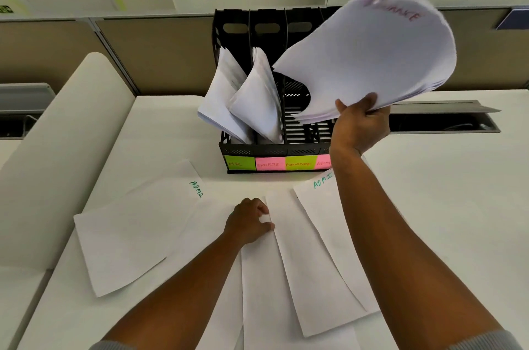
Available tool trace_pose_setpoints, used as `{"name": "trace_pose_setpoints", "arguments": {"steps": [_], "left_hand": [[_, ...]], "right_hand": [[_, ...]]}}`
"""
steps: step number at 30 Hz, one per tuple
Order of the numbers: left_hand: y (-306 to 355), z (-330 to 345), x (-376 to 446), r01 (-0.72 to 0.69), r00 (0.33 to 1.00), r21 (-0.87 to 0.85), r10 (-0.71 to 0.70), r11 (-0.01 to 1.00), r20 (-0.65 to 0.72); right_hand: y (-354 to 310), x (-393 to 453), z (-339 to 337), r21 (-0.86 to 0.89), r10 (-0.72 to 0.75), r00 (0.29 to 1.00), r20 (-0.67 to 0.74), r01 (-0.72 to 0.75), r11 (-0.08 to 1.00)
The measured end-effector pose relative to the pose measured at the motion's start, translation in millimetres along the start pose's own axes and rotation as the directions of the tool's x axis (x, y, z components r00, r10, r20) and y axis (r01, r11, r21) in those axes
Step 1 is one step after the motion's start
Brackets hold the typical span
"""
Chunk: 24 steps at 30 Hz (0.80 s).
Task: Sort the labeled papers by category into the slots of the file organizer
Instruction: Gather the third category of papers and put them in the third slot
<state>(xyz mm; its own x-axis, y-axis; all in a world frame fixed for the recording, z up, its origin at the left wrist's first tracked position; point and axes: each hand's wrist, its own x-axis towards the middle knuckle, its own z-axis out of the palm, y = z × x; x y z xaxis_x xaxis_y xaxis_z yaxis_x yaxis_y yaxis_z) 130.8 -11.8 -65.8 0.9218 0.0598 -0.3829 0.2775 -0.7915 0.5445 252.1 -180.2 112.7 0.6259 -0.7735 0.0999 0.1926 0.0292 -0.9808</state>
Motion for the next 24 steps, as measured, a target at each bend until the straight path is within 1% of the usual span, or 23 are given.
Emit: {"name": "trace_pose_setpoints", "arguments": {"steps": [5,10,12,15,18,21,24], "left_hand": [[0,0,0,0.013,1.000,-0.012,-0.013,1.000,-0.004],[2,1,-3,0.013,1.000,0.001,-0.013,1.000,-0.011],[2,1,-3,0.010,1.000,0.004,-0.010,1.000,-0.010],[3,2,-3,0.009,1.000,0.005,-0.009,1.000,-0.005],[4,1,-3,0.012,1.000,-0.001,-0.012,1.000,-0.002],[4,1,-3,0.014,1.000,0.003,-0.014,1.000,0.002],[3,0,-2,0.020,1.000,-0.006,-0.020,1.000,0.005]], "right_hand": [[3,-4,-10,-0.037,0.011,1.000,0.005,-0.011,0.999],[6,-3,-15,-0.018,-0.019,1.000,0.004,0.019,1.000],[9,-5,-15,-0.029,-0.049,0.999,0.019,0.050,0.998],[12,-12,-11,-0.030,-0.144,0.988,0.052,0.145,0.989],[19,-16,-5,-0.054,-0.205,0.970,0.128,0.213,0.976],[33,-15,0,-0.072,-0.251,0.938,0.239,0.275,0.959],[45,-12,6,-0.103,-0.255,0.915,0.314,0.300,0.948]]}}
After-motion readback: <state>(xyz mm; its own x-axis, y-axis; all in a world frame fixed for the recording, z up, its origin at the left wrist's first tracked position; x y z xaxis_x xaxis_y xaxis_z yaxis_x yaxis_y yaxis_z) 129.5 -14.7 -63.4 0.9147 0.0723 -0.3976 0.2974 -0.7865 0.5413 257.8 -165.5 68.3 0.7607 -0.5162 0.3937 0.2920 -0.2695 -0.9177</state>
